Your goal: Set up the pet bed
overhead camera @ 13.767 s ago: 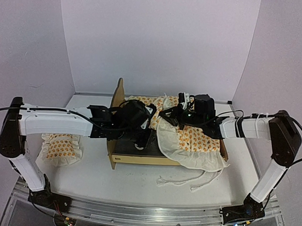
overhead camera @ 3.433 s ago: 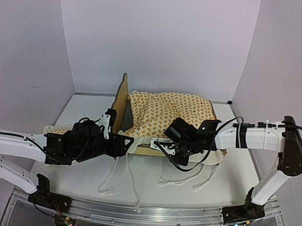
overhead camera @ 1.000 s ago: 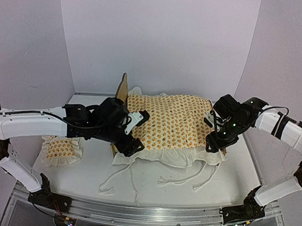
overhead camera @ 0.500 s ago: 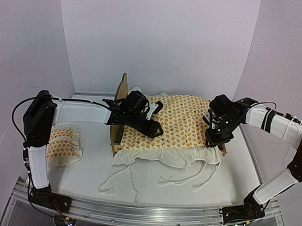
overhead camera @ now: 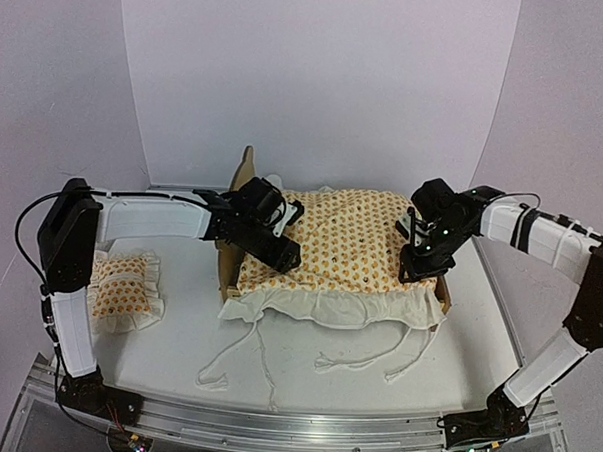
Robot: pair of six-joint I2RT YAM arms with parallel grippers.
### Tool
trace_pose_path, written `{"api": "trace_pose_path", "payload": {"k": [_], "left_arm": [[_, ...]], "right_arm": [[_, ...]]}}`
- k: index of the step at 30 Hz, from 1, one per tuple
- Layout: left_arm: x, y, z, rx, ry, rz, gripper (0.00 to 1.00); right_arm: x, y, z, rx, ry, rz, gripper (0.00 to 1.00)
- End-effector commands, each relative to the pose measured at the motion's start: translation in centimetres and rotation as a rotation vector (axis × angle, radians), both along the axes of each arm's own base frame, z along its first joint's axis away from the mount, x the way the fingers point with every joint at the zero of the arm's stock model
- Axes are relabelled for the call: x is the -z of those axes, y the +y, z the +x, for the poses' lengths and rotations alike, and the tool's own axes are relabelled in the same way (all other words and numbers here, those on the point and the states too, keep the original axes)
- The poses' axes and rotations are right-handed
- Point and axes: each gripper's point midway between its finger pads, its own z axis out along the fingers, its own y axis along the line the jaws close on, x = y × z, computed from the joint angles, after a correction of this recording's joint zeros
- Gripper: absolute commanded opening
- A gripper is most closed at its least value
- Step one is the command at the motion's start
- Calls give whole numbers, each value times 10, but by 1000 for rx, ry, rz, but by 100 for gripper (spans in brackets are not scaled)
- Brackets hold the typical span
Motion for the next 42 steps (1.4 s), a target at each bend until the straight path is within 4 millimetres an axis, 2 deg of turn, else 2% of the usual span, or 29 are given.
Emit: {"api": "trace_pose_path", "payload": {"k": [1,2,4,6,8,9,12,16,20,23,25,28,33,36,42], "left_arm": [[-109,-2,-19,76,-86,-199,73],[-121,-1,-28,100,-83,-232,75],[-140,4,-47,143,-77,-289,77],[-152,19,-58,120,-86,-315,77],[-154,35,-70,102,-84,-324,77],[-143,43,-81,105,-65,-322,77],[-131,64,-109,111,-36,-379,77],[-100,91,-136,47,37,-423,74],[-67,117,-158,-59,140,-444,73],[-36,129,-177,-108,258,-431,75],[-6,142,-185,-201,337,-395,75],[30,155,-193,-314,413,-332,75],[65,158,-204,-362,439,-187,72],[78,151,-214,-343,432,-106,67],[93,155,-219,-367,399,-45,45]], "right_arm": [[29,-26,13,36,-8,-181,40],[33,-36,12,42,-17,-232,40],[34,-42,12,16,-25,-269,40],[24,-42,12,0,-23,-276,41],[3,-36,8,-14,-26,-242,44],[-9,-30,5,-28,-39,-210,49],[-33,-1,-14,-115,-69,-142,63],[-46,71,-63,-281,-8,34,74],[-28,150,-114,-384,115,247,78],[-9,188,-134,-390,162,316,79],[4,206,-147,-404,184,301,79],[23,226,-157,-399,190,239,78],[56,244,-169,-366,191,141,75],[69,248,-178,-387,157,73,74],[92,253,-195,-452,118,-24,69]]}}
